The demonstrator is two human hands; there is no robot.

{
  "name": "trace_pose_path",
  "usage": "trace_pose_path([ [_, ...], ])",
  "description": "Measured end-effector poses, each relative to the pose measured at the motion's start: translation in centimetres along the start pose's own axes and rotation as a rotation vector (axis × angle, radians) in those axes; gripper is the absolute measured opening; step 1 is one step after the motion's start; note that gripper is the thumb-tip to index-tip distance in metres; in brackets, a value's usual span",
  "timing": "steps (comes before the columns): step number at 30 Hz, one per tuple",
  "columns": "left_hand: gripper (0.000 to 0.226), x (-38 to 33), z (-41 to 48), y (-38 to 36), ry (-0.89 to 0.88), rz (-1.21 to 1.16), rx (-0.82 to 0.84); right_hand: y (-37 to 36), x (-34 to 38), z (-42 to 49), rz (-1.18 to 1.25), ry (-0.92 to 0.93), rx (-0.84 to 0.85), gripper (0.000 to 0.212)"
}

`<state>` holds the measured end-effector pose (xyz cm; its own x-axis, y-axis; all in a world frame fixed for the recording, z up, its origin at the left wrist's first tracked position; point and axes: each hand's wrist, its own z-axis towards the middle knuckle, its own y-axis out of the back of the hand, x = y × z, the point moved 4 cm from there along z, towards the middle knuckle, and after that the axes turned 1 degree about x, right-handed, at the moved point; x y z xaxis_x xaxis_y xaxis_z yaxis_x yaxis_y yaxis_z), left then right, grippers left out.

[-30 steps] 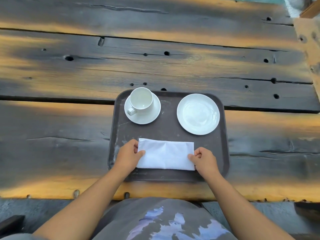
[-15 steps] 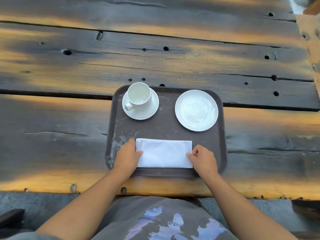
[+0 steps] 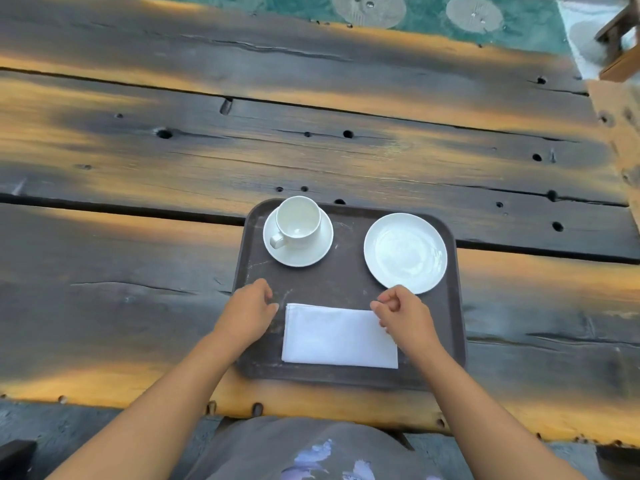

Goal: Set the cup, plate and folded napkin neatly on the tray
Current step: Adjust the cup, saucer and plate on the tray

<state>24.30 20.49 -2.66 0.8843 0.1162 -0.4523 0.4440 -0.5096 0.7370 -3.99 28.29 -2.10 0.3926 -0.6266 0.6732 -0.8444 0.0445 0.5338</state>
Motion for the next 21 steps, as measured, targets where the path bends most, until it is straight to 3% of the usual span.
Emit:
trace_pose_path([
  [4,0.002,-0.3,2.8,4.5,-0.02,-0.277,-0.165,-2.1,5.5,1.5,0.182,0.091,0.05,0.012],
  [8,0.012,-2.1,5.9,7.3,-0.119,-0.371,-0.212,-4.0,10.2,3.4,0.288,0.139,0.089,0.026],
  [10,0.031,-3.2,7.3,7.8,-0.167,-0.386,-0.126,-4.6,11.7,4.1,0.331,0.142,0.103,0.037],
  [13,0.071,-4.2,8.9,7.7,-0.185,-0.433,0.16,-5.5,13.1,5.0,0.337,0.172,0.143,0.049],
  [15,0.085,-4.3,9.7,7.6,-0.171,-0.444,0.293,-6.0,13.4,5.5,0.345,0.163,0.174,0.054],
  [21,0.065,-4.3,12.0,7.3,-0.161,-0.642,0.547,-7.0,13.7,6.4,0.363,0.189,0.254,0.054],
])
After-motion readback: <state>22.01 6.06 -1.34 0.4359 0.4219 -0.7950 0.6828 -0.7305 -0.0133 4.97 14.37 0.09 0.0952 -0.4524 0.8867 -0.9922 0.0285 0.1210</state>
